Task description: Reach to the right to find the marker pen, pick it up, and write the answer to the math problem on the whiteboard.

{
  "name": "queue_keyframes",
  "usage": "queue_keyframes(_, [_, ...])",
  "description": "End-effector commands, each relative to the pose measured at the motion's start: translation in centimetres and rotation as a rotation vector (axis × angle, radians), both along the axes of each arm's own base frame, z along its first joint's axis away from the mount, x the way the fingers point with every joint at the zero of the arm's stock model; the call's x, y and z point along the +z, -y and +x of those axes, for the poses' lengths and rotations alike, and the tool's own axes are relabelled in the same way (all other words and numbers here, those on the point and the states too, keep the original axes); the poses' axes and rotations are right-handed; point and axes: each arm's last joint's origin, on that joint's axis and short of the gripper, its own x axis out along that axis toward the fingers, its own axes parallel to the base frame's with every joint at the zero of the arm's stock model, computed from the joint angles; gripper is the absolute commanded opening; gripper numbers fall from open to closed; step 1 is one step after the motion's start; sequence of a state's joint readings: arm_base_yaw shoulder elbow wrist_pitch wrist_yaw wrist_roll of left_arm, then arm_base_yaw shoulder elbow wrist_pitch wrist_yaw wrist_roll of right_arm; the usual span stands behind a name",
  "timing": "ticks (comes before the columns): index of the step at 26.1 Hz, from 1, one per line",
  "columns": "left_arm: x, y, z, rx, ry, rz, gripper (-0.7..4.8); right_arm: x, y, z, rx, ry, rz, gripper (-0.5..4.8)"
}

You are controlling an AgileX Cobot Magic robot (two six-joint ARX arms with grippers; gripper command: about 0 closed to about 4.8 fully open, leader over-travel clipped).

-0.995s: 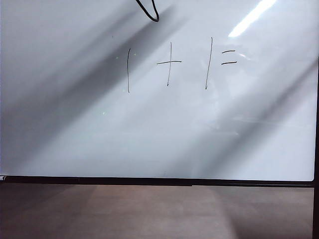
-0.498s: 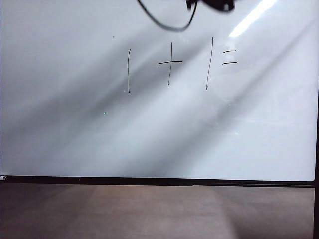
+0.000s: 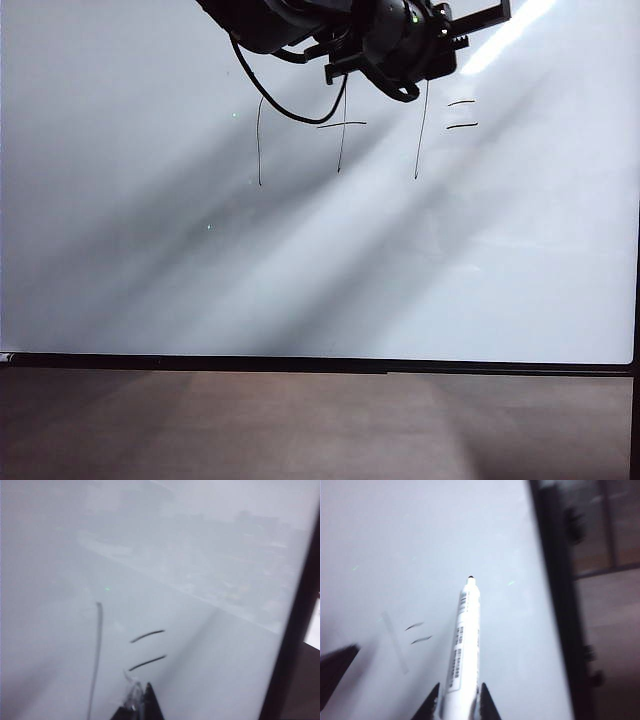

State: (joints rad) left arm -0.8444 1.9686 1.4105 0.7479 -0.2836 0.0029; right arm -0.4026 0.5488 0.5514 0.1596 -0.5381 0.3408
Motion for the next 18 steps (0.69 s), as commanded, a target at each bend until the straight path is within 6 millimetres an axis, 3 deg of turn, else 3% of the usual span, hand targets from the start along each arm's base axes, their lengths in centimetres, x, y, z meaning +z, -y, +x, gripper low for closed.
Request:
queue_keyframes(1, [0.2, 0.0, -0.1, 0.006, -0.005, 0.005, -0.04, -0.1, -0.7, 1.4, 0.045, 0.007, -0.04, -0.07])
queue_keyframes(11, [0.2, 0.0, -0.1, 0.008, 0.0, -0.002, -0.05, -1.5, -5.1, 6.0, 0.191, -0.015, -0.087, -0.07])
queue_keyframes(18, [0.2, 0.0, -0.1, 0.006, -0.005, 0.004, -0.05, -2.7, -6.1, 8.8, 0.175, -0.007, -0.081, -0.07])
